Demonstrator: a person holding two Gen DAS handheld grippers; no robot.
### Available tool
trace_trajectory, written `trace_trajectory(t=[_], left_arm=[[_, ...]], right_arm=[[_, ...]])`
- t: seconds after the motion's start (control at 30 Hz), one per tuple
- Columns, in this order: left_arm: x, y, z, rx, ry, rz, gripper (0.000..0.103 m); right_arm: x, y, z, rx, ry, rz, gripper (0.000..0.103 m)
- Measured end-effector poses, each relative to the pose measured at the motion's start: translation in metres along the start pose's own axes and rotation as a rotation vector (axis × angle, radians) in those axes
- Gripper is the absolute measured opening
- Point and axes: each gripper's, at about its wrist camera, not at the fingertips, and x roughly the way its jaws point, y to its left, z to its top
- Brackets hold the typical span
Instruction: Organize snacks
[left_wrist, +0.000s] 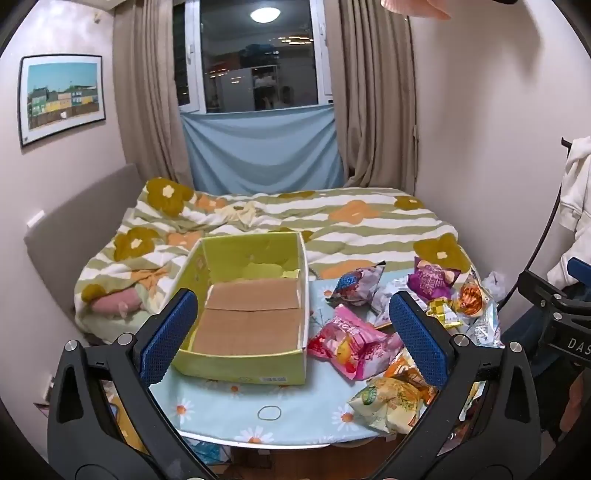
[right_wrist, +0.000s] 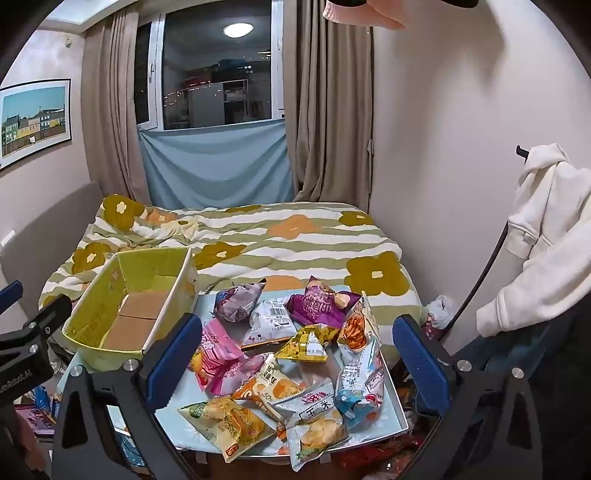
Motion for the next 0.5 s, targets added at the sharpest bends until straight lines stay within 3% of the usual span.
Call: trace_trajectory(t=[0.5], left_arm=[[0.0005,-0.0074,-0.0051,0.006,0.000,0.005,0.103]], right_arm=[[-0.0029,-0.0032,-0.0009,-0.006,0.010,-0.008,0.103]])
